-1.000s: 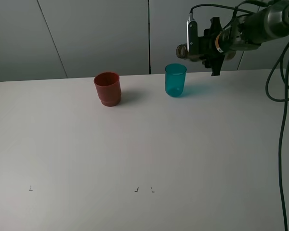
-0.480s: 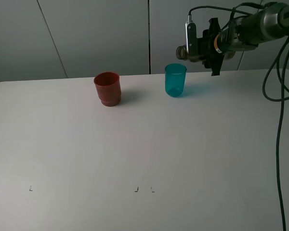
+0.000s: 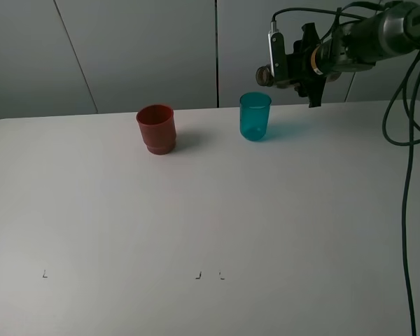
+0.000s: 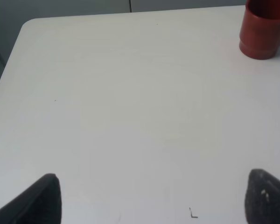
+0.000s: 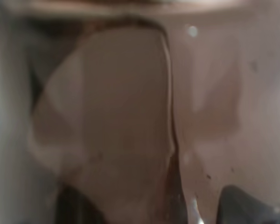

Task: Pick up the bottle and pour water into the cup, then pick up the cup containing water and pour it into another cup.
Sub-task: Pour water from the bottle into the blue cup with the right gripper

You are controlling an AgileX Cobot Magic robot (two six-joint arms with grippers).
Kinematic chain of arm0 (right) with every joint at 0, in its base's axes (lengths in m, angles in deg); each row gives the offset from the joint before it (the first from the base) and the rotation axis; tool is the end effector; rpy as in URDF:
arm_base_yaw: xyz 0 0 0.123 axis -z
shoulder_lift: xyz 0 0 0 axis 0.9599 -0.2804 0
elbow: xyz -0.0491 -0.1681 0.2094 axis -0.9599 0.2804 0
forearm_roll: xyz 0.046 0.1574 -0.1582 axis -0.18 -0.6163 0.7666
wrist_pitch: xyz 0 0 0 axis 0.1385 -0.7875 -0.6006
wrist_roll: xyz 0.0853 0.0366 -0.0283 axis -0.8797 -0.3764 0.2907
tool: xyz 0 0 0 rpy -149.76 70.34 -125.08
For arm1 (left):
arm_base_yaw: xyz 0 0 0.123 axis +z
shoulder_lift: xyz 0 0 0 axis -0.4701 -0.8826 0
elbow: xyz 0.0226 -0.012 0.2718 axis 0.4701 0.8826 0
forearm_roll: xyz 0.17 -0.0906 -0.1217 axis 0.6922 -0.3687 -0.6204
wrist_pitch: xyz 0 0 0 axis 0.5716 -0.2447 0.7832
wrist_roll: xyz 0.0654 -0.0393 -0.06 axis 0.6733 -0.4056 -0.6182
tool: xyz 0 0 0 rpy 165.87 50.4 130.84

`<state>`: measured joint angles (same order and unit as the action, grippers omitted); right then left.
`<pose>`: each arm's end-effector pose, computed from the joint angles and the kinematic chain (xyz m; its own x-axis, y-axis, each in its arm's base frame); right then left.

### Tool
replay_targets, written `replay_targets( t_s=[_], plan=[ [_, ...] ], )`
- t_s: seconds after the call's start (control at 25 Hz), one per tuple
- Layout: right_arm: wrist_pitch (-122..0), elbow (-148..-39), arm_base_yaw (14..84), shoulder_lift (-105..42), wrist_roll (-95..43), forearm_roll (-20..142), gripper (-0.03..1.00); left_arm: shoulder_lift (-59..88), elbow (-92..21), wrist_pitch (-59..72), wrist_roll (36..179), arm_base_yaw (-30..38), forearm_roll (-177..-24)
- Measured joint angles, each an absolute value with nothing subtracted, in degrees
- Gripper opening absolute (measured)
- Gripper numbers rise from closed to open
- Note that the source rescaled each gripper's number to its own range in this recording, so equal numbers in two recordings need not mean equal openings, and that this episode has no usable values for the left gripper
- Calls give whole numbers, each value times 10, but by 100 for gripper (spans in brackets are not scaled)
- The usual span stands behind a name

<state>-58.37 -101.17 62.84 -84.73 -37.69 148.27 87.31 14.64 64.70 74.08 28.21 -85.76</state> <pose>0.4671 0.0791 0.1562 0.1054 -0.9923 0.0648 -0.5598 -0.1131 -0.8208 -0.0111 0.0018 0.2633 -0.4695 0.0154 -0.8828 -0.0116 0.9997 0.0236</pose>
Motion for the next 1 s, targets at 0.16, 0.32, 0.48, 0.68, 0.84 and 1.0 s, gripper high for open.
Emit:
replay_targets(
  t_s=[0.16,0.32,0.48,0.68,0.84,1.0],
  plan=[
    [-584,-1012,628,-847,-377,1490,0,873,146,647,741,282,-858],
    [-584,-1012,628,-847,-377,1497,0,873,146,647,737,282,-858],
    [-584,-1012,628,-847,-377,1511,0,873,146,647,737,282,-858],
    [-584,-1012,628,-847,-376,1529,0,873,146,647,737,282,-858],
    [-584,-1012,628,-847,-376,1541,0,873,146,647,737,282,-858],
    [-584,-1012,628,-847,-376,1542,0,873,146,647,737,282,-858]
  ],
)
